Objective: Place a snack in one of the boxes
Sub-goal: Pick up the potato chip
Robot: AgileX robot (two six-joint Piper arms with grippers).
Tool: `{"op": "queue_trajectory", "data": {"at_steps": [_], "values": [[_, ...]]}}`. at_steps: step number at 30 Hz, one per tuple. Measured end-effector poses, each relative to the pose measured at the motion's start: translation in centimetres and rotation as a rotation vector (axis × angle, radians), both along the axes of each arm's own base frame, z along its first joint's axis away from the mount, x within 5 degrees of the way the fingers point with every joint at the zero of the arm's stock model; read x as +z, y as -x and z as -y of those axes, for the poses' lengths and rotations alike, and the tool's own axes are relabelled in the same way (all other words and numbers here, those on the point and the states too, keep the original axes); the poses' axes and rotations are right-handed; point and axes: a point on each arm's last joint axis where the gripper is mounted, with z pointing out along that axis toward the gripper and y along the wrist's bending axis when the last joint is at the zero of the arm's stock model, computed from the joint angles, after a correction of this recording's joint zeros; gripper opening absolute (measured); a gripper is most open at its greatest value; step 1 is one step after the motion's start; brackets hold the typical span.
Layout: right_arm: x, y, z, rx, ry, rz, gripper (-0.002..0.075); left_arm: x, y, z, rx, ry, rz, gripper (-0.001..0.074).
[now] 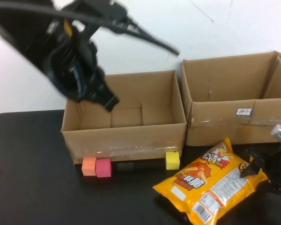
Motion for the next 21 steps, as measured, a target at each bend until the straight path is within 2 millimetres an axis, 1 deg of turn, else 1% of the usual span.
{"op": "queue_trajectory", "data": {"at_steps": [4,8,11,12,14,15,18,19,21], "values": [[-1.2,-1.0,0.0,-0.016,-0.009,-0.014,0.0426,-0.9,1.6,-0.9,0.007,-0.012,-0.032,0.0],[-1.9,-1.4,-0.1,-0.021,-0.018,-0.026,0.0426,-1.7,2.9,-1.7,0.022,-0.015,-0.062,0.0],[-2.2,-1.4,-0.2,-0.01,-0.02,-0.027,0.042,-1.6,3.8,-2.1,0.026,0.002,-0.068,0.0],[-2.4,-1.4,-0.2,-0.002,-0.018,-0.027,0.0406,-1.4,4.1,-2.2,0.024,0.011,-0.066,0.0],[-2.5,-1.4,-0.2,0.015,-0.018,-0.024,0.0353,-1.1,4.7,-2.3,0.022,0.033,-0.062,0.0],[-2.5,-1.4,-0.2,0.021,-0.02,-0.022,0.0305,-0.9,4.8,-2.4,0.021,0.038,-0.059,0.0],[-2.4,-1.5,-0.3,0.055,-0.025,-0.009,0.0122,-0.5,5.3,-2.5,0.018,0.06,-0.049,0.0],[-2.4,-1.5,-0.3,0.063,-0.026,-0.008,0.0087,-0.4,5.4,-2.5,0.016,0.068,-0.049,0.0],[-2.4,-1.5,-0.3,0.075,-0.031,-0.008,0.0048,-0.3,5.6,-2.6,0.023,0.078,-0.049,0.0]]}}
